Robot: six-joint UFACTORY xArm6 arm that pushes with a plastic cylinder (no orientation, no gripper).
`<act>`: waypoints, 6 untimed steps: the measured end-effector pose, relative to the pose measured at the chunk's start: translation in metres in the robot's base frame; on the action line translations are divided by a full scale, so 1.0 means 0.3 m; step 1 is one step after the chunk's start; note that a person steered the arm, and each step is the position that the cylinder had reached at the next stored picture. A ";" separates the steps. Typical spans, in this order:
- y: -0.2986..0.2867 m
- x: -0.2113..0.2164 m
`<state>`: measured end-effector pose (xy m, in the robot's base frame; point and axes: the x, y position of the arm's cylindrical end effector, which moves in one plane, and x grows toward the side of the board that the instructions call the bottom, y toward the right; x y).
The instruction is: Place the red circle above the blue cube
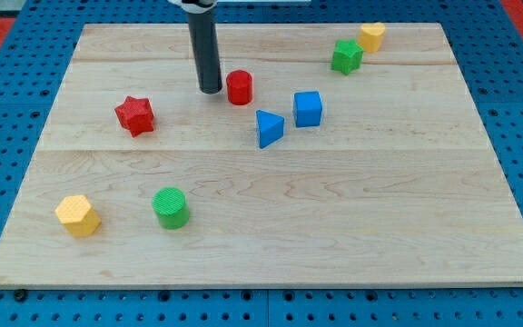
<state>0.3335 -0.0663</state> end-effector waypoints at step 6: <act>0.165 -0.005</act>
